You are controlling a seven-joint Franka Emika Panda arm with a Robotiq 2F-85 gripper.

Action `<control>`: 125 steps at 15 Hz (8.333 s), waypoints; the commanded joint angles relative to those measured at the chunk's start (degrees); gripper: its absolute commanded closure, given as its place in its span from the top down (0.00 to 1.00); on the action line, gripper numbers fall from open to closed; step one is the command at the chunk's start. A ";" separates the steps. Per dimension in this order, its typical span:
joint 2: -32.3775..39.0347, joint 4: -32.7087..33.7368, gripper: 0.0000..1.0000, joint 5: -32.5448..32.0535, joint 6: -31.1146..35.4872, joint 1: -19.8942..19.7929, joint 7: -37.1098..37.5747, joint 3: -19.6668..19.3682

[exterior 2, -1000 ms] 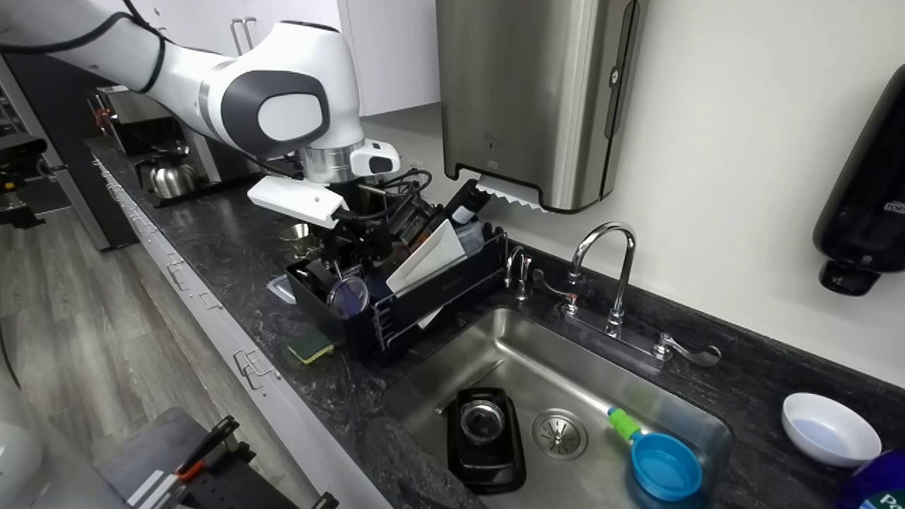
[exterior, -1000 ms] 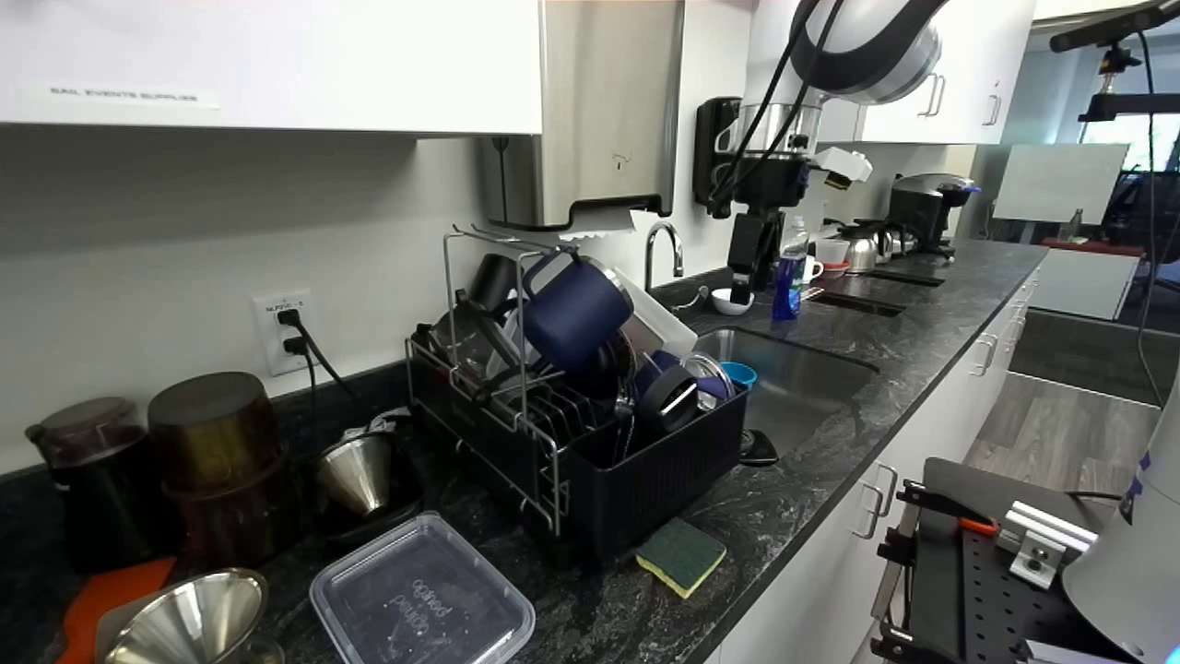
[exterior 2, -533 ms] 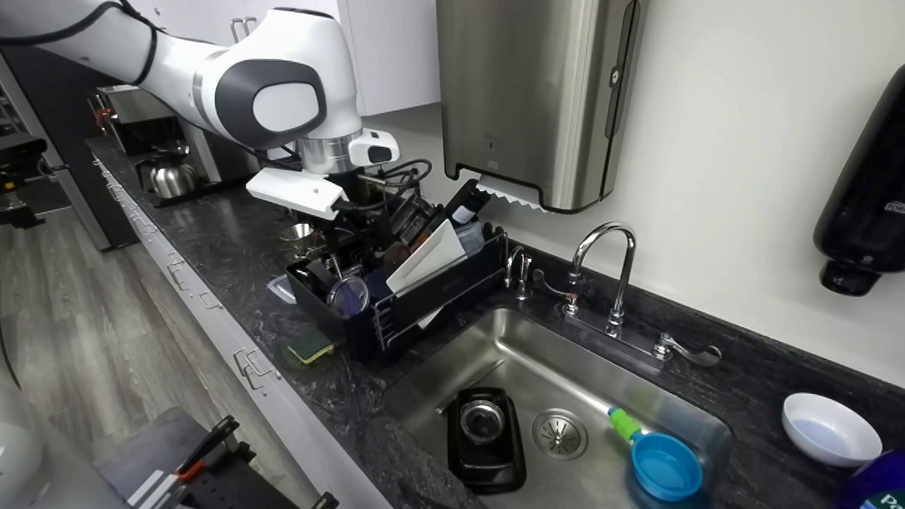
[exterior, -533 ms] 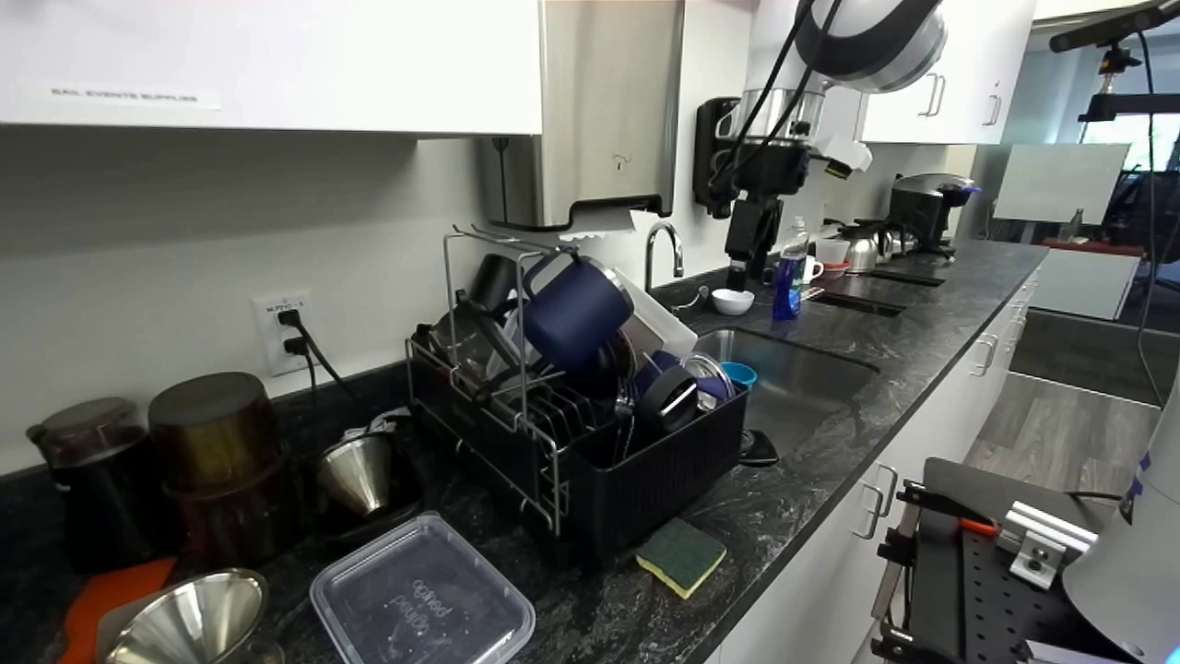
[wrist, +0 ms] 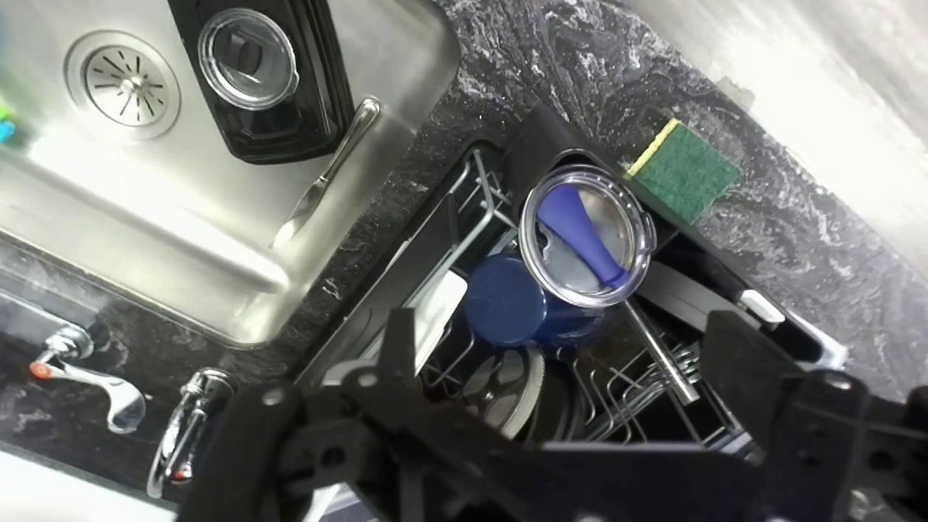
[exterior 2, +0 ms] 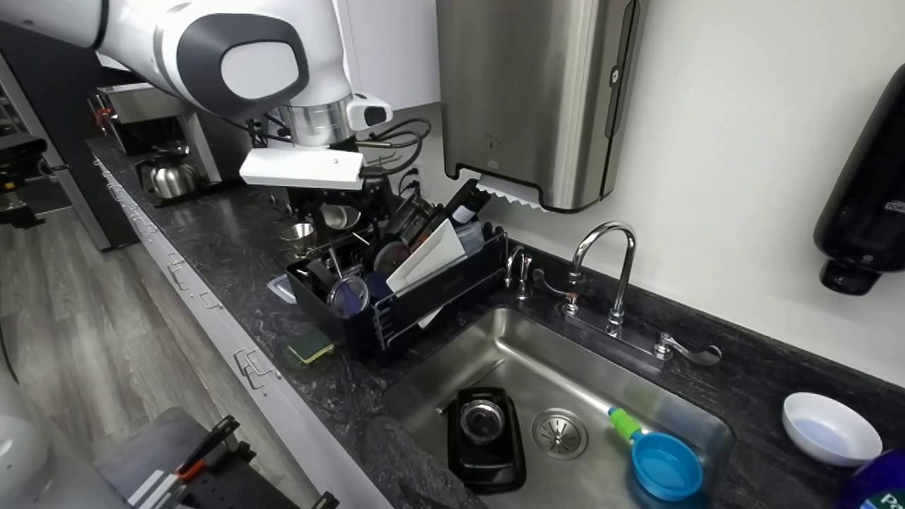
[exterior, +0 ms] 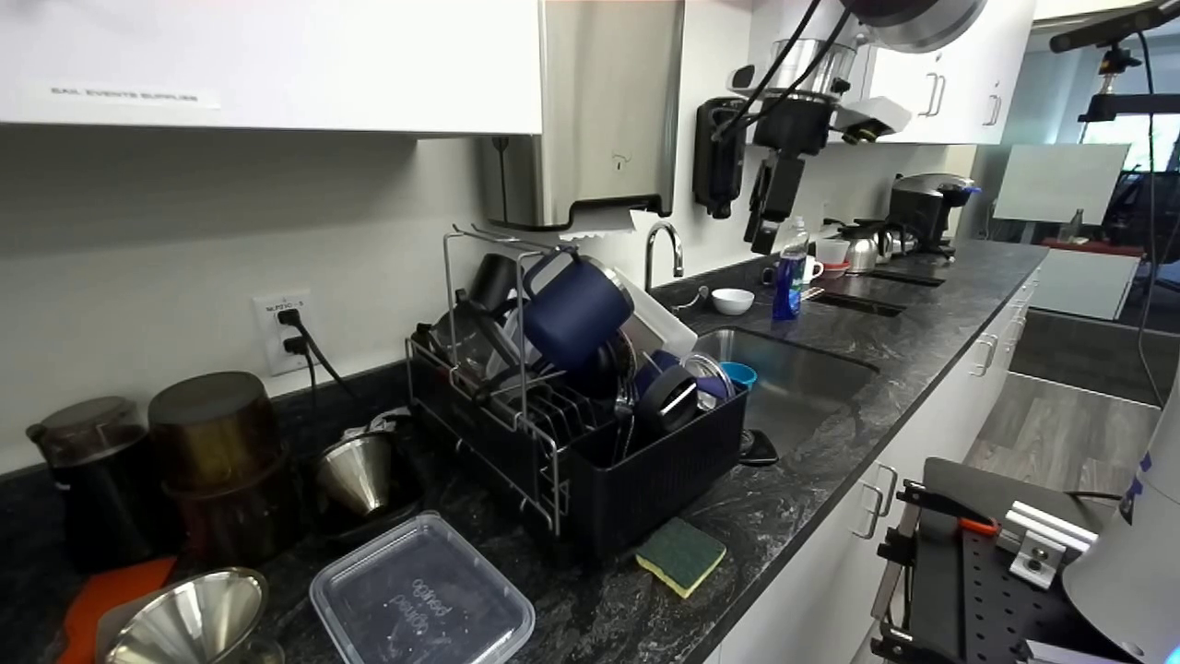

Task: Take the cup from the kitchen holder and put it in the sink

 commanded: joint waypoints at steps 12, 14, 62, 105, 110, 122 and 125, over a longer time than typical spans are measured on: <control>13.35 12.64 1.00 12.26 -8.67 5.43 -48.61 -5.10; 11.45 10.13 1.00 10.90 -5.17 3.05 -44.48 -2.31; 24.85 11.70 1.00 51.63 -7.88 -1.74 -79.65 4.61; 19.49 4.27 0.51 64.58 4.75 -0.27 -85.63 9.11; 19.42 4.13 0.18 64.51 5.33 -0.22 -85.88 9.19; 18.29 3.20 0.02 63.40 5.09 -0.43 -85.78 9.00; 16.12 1.33 0.02 62.02 4.53 -0.58 -85.68 8.96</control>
